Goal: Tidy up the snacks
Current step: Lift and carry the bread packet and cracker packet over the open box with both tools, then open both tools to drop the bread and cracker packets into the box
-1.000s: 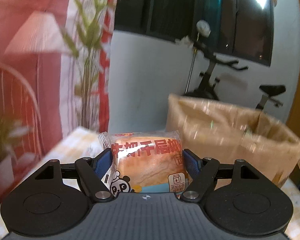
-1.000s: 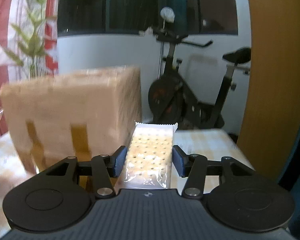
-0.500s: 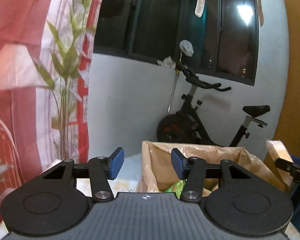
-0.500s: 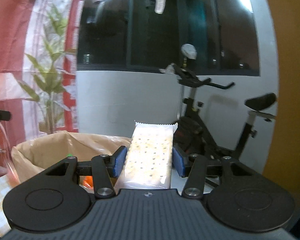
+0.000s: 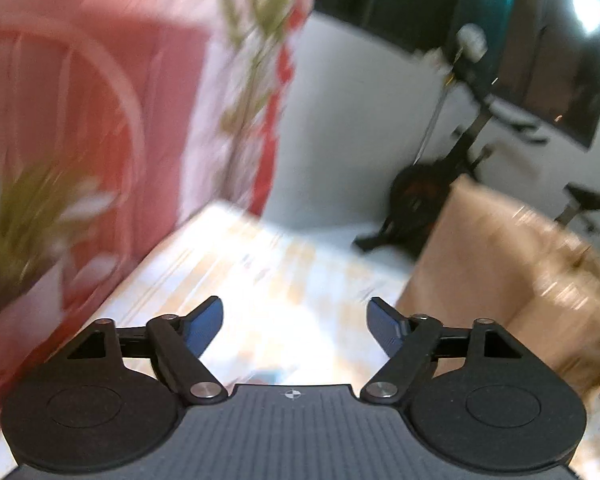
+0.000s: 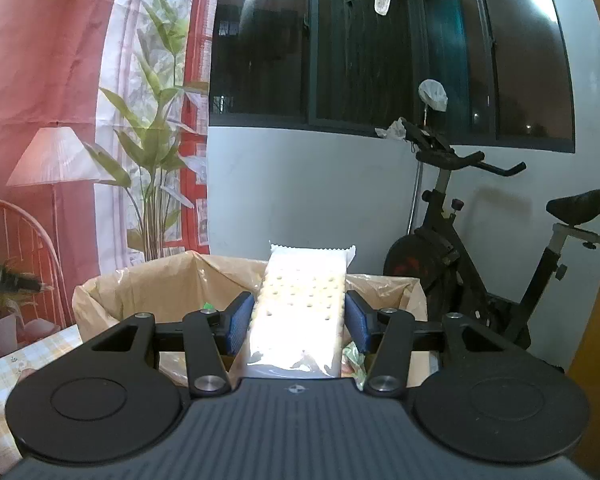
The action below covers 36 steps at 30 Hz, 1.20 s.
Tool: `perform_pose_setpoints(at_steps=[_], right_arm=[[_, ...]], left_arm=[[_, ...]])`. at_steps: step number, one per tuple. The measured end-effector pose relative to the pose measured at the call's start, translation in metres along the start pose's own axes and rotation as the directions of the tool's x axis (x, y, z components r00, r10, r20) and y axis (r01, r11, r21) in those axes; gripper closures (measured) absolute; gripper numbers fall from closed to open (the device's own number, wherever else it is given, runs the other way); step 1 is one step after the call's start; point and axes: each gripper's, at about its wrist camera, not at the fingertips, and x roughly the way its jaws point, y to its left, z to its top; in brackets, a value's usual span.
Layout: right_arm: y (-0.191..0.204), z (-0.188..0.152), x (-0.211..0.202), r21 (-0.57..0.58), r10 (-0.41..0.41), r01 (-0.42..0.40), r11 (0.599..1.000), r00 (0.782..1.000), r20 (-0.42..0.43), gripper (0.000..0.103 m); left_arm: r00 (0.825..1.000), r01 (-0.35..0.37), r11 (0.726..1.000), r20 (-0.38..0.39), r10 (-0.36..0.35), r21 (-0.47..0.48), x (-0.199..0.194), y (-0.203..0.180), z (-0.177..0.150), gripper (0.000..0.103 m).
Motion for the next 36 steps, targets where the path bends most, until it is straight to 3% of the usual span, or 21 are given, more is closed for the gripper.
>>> perform_pose_setpoints(at_steps=[5, 8, 11, 16, 18, 20, 24, 30, 33, 36], right_arm=[[-0.001, -0.003, 0.004, 0.011, 0.003, -0.003, 1.0, 1.0, -0.009, 0.051], [0.003, -0.006, 0.007, 0.007, 0.008, -0.007, 1.0, 1.0, -0.021, 0.051], [0.004, -0.007, 0.008, 0.007, 0.012, -0.012, 1.0, 1.0, -0.026, 0.052], [0.002, -0.009, 0.007, 0.011, 0.006, -0.006, 1.0, 1.0, -0.029, 0.052], [0.0, -0.01, 0.006, 0.02, 0.005, -0.005, 1.0, 1.0, -0.03, 0.052], [0.0, -0.009, 0.007, 0.017, 0.005, -0.005, 1.0, 1.0, -0.031, 0.052], [-0.001, -0.01, 0.007, 0.014, 0.007, -0.007, 1.0, 1.0, -0.03, 0.052], [-0.003, -0.007, 0.015, 0.023, 0.002, -0.001, 1.0, 0.999, -0.043, 0.052], [-0.005, -0.004, 0.026, 0.032, 0.002, 0.0, 0.999, 0.998, -0.066, 0.052], [-0.009, 0.0, 0.039, 0.075, 0.007, 0.0, 0.997, 0.995, -0.095, 0.052]], left_arm=[[0.986, -0.098, 0.986, -0.145, 0.078, -0.135, 0.02, 0.033, -0.037, 0.016], [0.981, -0.117, 0.977, -0.174, 0.086, -0.18, 0.035, 0.031, -0.048, 0.013], [0.969, -0.145, 0.981, -0.22, 0.114, -0.129, 0.053, 0.015, -0.05, 0.012], [0.926, -0.27, 0.962, -0.281, 0.251, -0.031, 0.079, 0.004, -0.062, 0.012], [0.93, -0.253, 0.967, -0.286, 0.231, -0.042, 0.085, 0.006, -0.065, 0.018], [0.935, -0.248, 0.968, -0.267, 0.232, -0.026, 0.078, 0.007, -0.064, 0.023], [0.962, -0.212, 0.976, -0.188, 0.199, -0.055, 0.049, 0.006, -0.051, 0.025], [0.992, -0.129, 0.991, -0.019, 0.128, -0.036, -0.001, -0.016, 0.004, 0.025], [0.996, -0.054, 0.998, 0.073, 0.053, 0.01, -0.021, -0.044, 0.035, 0.025], [0.99, 0.031, 0.998, 0.138, -0.04, 0.063, -0.036, -0.077, 0.062, 0.025]])
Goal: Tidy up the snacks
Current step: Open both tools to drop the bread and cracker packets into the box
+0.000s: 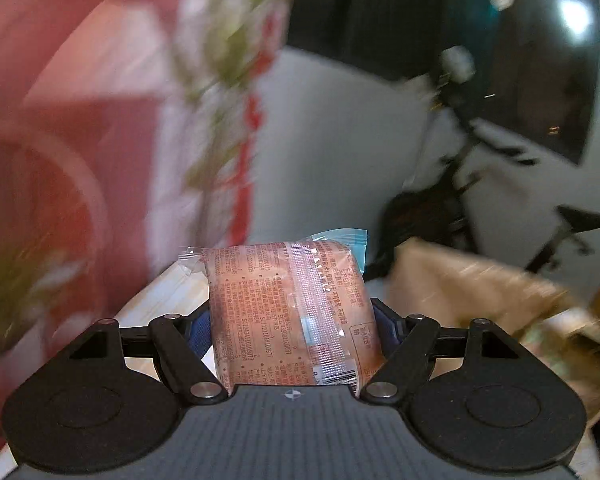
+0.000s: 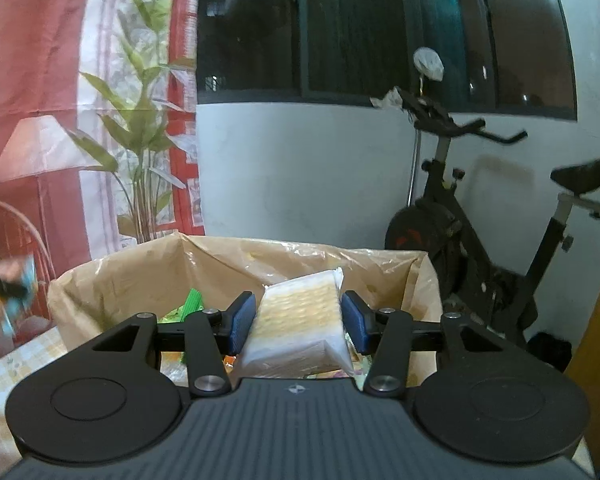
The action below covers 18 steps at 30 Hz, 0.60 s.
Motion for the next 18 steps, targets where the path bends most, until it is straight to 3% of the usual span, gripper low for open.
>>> perform_pose_setpoints(at_steps=[6, 9, 13, 18], right_arm=[[0.003, 0.006, 0.018, 0.043, 0.014, -0.012, 0.999, 0.999, -0.05, 0.052], [0.004, 0.005, 0.023, 0.07, 0.029, -0.024, 0.997, 0.997, -0.073, 0.052], [0.006, 0.001, 0.027, 0.085, 0.045, -0.036, 0.996, 0.993, -0.107, 0.05], [0.006, -0.001, 0.016, 0.084, 0.053, -0.045, 0.995, 0.993, -0.102, 0.05]], left_arm=[[0.987, 0.144, 0.983, 0.054, -0.151, 0.115, 0.015, -0.075, 0.025, 0.025], [0.975, 0.214, 0.962, 0.018, -0.221, 0.169, 0.037, -0.107, 0.024, 0.024], [0.947, 0.321, 0.922, -0.065, -0.315, 0.217, 0.072, -0.138, 0.013, 0.024], [0.946, 0.324, 0.925, -0.075, -0.315, 0.201, 0.094, -0.142, 0.01, 0.018]])
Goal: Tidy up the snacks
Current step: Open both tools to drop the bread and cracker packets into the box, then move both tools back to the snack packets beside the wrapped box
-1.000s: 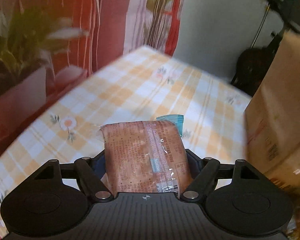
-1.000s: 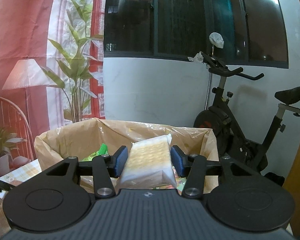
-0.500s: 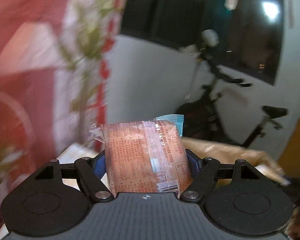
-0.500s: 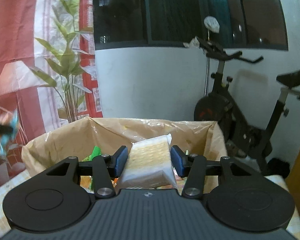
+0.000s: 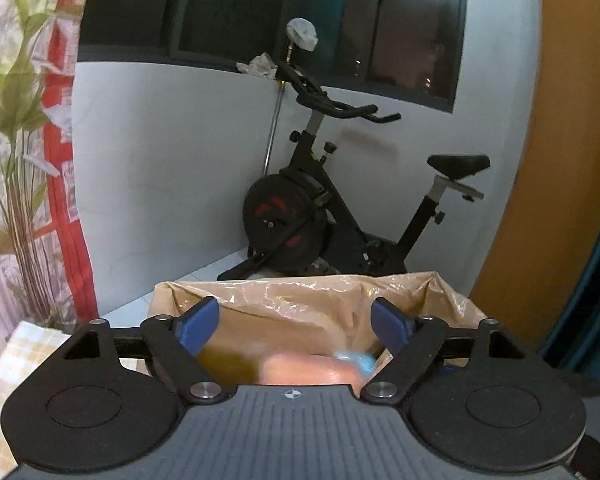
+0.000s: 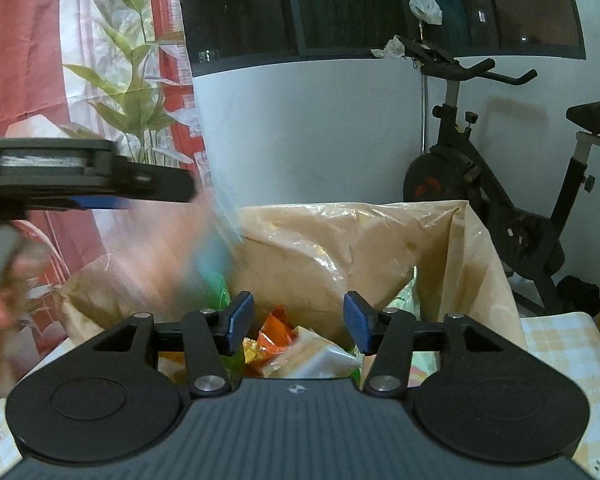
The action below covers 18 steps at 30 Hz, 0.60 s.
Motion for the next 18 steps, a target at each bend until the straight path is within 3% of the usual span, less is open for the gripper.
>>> perform_pose_setpoints(at_steps=[3, 10, 18], right_arm=[[-0.002, -0.004, -0.011, 0.008, -0.006, 0.005, 1.0, 1.0, 0.019, 0.05], [-0.003, -0.012, -0.036, 0.007, -0.027, 0.026, 1.0, 0.997, 0.073, 0.049], [0.011, -0.031, -0.075, -0.072, -0.05, 0.063, 0.995, 0.985, 0.165, 0.049]], left_arm=[[1.0, 0.011, 1.0, 0.007, -0.011, -0.02, -0.007, 0.006, -0.004, 0.018], [0.999, -0.038, 0.999, 0.029, 0.038, -0.024, -0.057, 0.018, -0.017, 0.018], [0.992, -0.11, 0.994, 0.056, 0.11, -0.012, -0.108, 0.036, -0.059, 0.018]])
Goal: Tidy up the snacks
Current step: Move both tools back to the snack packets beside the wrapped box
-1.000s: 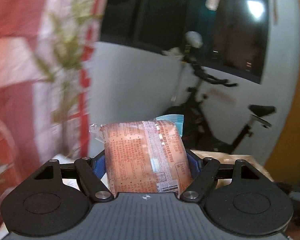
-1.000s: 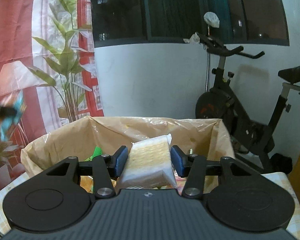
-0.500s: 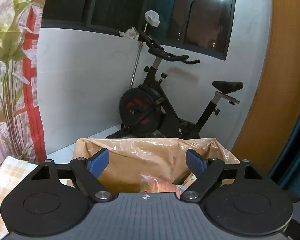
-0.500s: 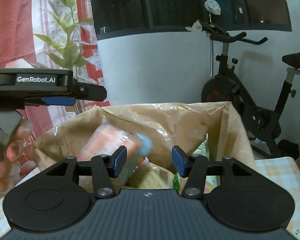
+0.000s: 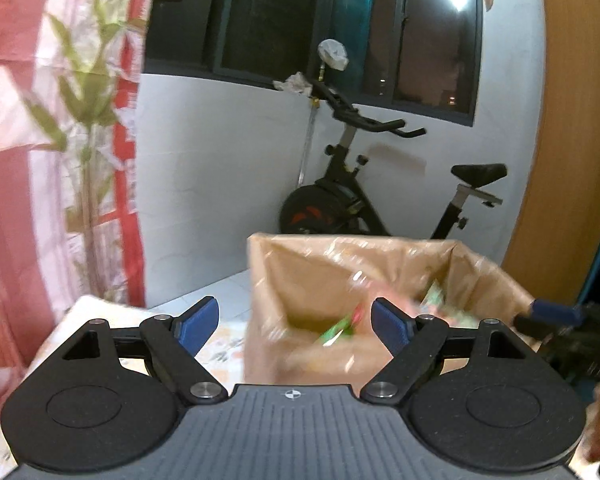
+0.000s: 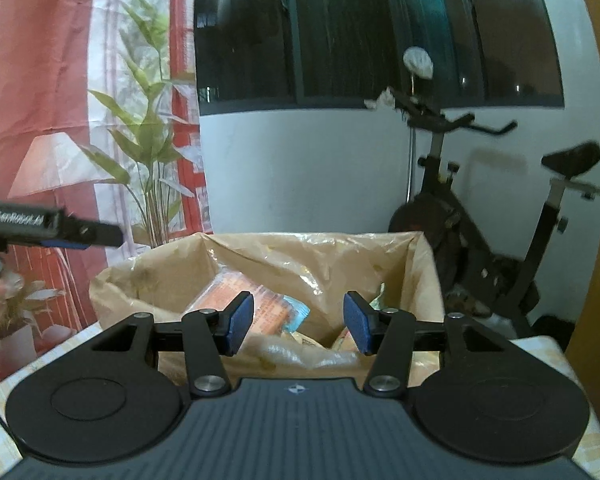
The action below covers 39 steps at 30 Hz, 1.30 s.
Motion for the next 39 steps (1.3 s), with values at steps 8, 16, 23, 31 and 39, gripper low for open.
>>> perform_pose_setpoints(at_steps=[8, 16, 23, 31, 39], right_arm=[[-0.011, -0.028, -0.03, 0.017, -0.057, 0.057, 0.998, 0.998, 0.008, 0.049], [-0.033, -0.072, -0.038, 0.088, -0.105, 0.115, 0.989, 0.988, -0.116, 0.049], [-0.03, -0.121, -0.015, 0.154, -0.035, 0.094, 0.984, 0.937, -0.349, 0.049], [-0.01, -0.151, 0.015, 0.137, 0.033, 0.044, 0.99, 0.859, -0.511, 0.05], [0.008, -0.158, 0.029, -0.012, -0.004, -0.002, 1.0, 0.875, -0.484, 0.059]], left_arm=[[0.995, -0.047, 0.99, -0.097, 0.034, -0.133, -0.012, 0.016, -0.058, 0.019], [0.976, -0.033, 0.992, -0.22, 0.005, -0.124, 0.004, 0.003, -0.101, 0.023], [0.954, -0.019, 0.995, -0.301, -0.011, -0.097, 0.012, -0.002, -0.123, 0.025], [0.947, -0.043, 0.992, -0.322, 0.003, -0.119, 0.014, -0.001, -0.129, 0.025], [0.939, -0.045, 0.993, -0.345, 0.004, -0.111, 0.018, -0.005, -0.133, 0.025]])
